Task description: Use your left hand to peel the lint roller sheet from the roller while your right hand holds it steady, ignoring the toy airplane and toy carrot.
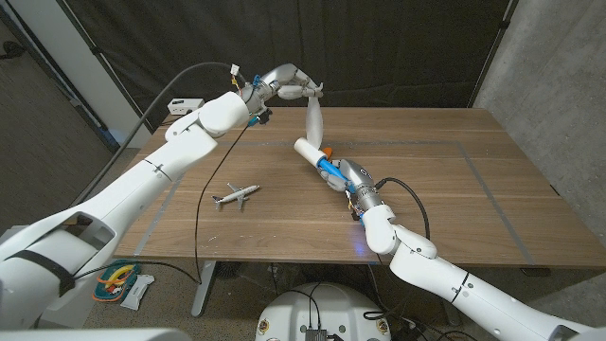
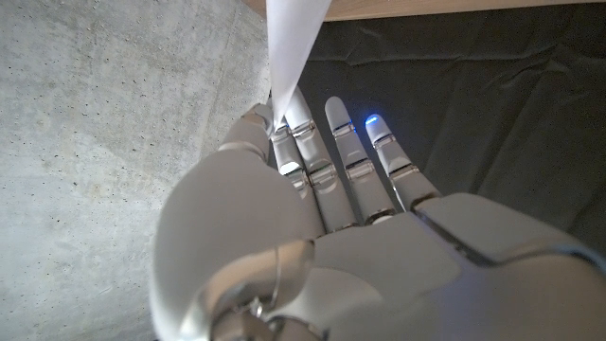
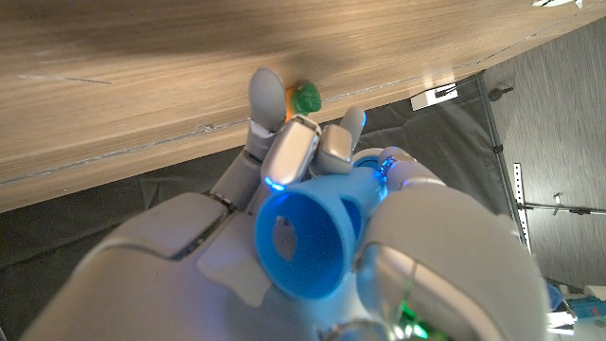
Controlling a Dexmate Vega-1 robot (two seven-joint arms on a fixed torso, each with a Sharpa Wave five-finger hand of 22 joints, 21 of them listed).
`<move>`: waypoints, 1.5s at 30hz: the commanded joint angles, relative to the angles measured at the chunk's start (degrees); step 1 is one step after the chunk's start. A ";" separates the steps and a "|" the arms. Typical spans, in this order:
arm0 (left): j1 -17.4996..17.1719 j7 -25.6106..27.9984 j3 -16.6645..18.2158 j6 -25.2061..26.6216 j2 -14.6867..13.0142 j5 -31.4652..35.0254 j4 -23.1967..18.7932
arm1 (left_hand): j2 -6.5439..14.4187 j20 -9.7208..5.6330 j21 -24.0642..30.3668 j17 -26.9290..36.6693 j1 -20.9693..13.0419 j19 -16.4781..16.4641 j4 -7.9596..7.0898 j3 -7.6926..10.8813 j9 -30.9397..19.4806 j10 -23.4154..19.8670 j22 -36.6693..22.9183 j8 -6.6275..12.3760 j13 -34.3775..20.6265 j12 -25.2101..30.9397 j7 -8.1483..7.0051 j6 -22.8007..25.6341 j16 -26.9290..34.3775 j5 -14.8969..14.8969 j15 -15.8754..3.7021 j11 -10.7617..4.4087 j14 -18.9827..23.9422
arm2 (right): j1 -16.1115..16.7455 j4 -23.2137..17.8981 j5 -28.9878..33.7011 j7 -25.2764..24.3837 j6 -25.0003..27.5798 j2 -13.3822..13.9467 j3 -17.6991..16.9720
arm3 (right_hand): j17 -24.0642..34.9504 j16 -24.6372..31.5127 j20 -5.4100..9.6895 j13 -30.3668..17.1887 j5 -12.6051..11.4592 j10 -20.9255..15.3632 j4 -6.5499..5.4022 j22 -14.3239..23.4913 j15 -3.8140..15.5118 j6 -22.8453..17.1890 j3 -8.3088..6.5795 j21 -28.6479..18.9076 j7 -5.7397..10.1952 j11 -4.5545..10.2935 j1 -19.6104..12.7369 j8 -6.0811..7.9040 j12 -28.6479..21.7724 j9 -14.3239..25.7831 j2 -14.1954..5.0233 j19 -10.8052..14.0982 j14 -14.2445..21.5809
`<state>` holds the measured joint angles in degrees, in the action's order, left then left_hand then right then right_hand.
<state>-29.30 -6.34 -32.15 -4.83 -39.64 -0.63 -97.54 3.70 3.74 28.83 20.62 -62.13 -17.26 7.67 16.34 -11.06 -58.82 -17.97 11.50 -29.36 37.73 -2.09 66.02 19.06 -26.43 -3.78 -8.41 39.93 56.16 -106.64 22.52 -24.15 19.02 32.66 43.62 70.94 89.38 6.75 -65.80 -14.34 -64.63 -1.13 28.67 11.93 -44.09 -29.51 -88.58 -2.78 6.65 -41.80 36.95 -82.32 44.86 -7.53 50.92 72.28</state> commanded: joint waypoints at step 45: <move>-0.42 6.48 2.91 -11.68 6.71 -3.46 5.63 | 1.60 -0.26 0.91 0.69 -1.74 1.01 -1.23 -2.17 -0.33 0.54 0.16 0.28 -2.99 1.97 0.14 0.36 -2.77 -0.50 -9.56 -0.90 -1.42 | -1.90 1.91 -1.68 1.09 0.19 -0.42 0.37 | 0.26 0.36 3.35 -5.28 0.46 -0.36 -6.32 -0.48 0.13 -1.35 -7.62 -0.76 -1.75 -0.28 2.91 1.33 -7.65 -0.40 -2.89 -0.20 0.37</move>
<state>-29.93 -0.11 -29.95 -13.30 -34.97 -1.39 -94.80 4.19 3.43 29.48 21.15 -62.62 -16.51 6.35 14.50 -11.03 -58.71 -17.81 11.49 -32.02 39.26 -1.83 66.08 16.52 -26.41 -3.58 -8.30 38.68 55.04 -105.64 21.09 -23.25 19.41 32.66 43.70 70.94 89.38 6.75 -65.80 -13.90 -64.73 -0.72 28.14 11.73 -43.99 -29.92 -89.21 -2.89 6.36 -40.82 37.79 -82.66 44.30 -7.58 50.92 72.28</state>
